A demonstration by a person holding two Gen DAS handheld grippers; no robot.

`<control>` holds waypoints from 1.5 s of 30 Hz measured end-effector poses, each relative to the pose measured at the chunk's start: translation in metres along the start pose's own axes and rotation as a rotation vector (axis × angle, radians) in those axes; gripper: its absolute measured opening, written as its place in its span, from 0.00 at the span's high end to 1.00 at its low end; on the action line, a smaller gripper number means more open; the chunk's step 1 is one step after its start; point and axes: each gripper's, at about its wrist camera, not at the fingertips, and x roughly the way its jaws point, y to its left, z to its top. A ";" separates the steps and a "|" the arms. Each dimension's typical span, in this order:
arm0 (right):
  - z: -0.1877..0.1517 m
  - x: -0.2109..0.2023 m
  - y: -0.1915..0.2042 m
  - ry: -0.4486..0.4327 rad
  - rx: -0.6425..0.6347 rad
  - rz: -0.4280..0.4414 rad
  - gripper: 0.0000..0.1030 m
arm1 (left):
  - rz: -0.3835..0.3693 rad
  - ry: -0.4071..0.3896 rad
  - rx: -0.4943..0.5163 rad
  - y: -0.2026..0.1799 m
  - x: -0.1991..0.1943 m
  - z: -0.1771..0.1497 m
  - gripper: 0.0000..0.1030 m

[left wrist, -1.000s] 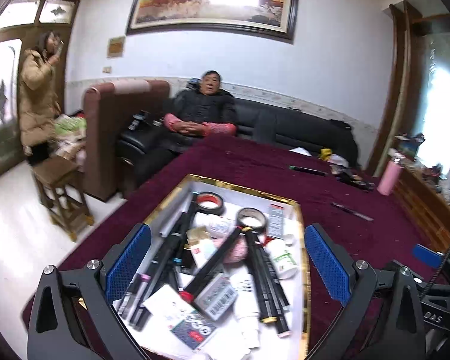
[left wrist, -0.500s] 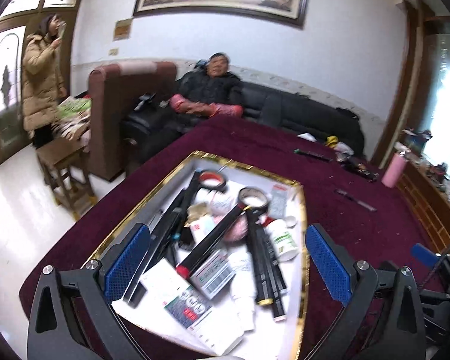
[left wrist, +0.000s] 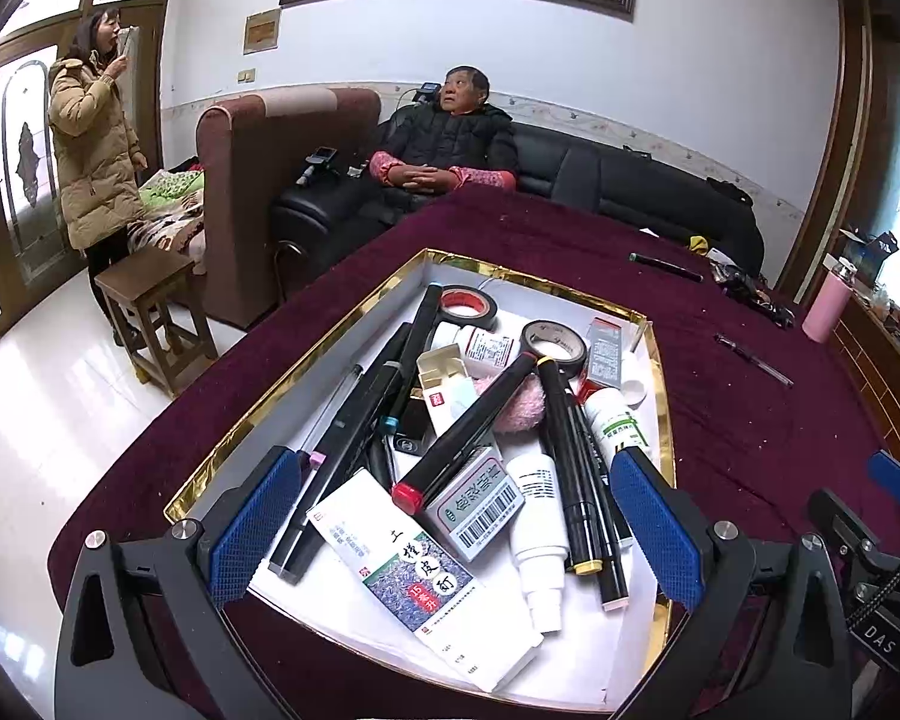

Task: Organize objects

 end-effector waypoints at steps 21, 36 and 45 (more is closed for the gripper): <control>0.001 -0.006 0.009 -0.019 -0.051 -0.072 0.21 | 0.022 0.007 0.005 0.004 0.002 0.001 0.01; 0.001 -0.009 0.005 -0.025 -0.057 -0.107 0.21 | 0.030 0.006 0.029 0.001 0.000 0.000 0.01; 0.001 -0.017 0.021 -0.056 -0.079 -0.097 0.21 | 0.070 0.004 0.031 0.001 0.001 -0.005 0.01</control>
